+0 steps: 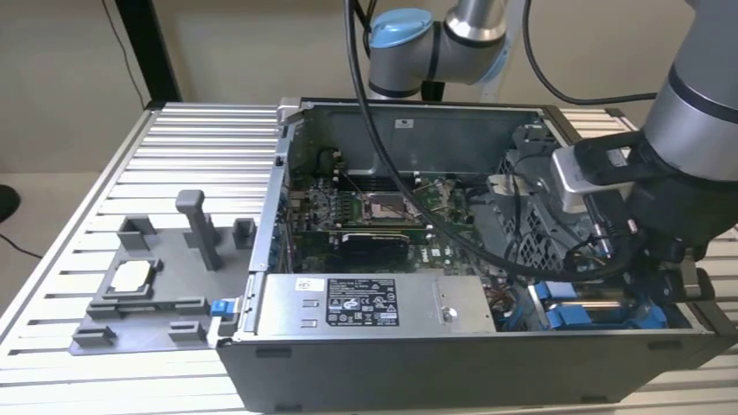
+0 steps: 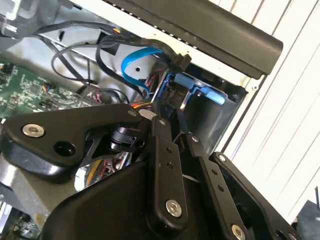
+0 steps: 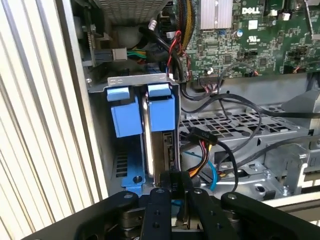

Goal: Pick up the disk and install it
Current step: 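Insert the first disk wire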

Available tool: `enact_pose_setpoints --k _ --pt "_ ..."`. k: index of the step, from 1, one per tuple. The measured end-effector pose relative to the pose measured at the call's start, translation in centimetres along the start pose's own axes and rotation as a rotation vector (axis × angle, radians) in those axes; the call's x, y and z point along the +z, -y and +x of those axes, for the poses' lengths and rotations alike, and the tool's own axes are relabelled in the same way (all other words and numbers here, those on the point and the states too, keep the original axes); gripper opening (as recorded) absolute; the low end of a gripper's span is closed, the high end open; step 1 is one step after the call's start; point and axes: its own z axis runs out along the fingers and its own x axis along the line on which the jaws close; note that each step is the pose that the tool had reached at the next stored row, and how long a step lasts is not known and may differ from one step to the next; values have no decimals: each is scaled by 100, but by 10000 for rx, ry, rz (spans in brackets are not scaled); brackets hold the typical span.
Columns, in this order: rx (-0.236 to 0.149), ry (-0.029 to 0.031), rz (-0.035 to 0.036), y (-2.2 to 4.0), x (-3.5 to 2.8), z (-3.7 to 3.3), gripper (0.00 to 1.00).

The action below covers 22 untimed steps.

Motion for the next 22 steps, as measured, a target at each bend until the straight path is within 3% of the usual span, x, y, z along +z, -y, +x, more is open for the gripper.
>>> enact_pose_setpoints --k 3,4,7,8,9,10,16,19,22 --pt "-78 -360 -121 31 11 -13 0" --pt "-93 -464 -213 37 14 -17 0" --pt "-80 -662 -746 44 18 -30 0" --pt "-70 -689 -898 43 19 -36 0" --pt "-61 -687 -989 43 19 -38 0" --pt "-53 -648 -1038 44 20 -40 0" --pt "-107 -541 -1170 97 36 -59 0" --pt "-157 -526 -1247 137 47 -65 0" --pt "-174 -541 -1432 171 60 -70 0"
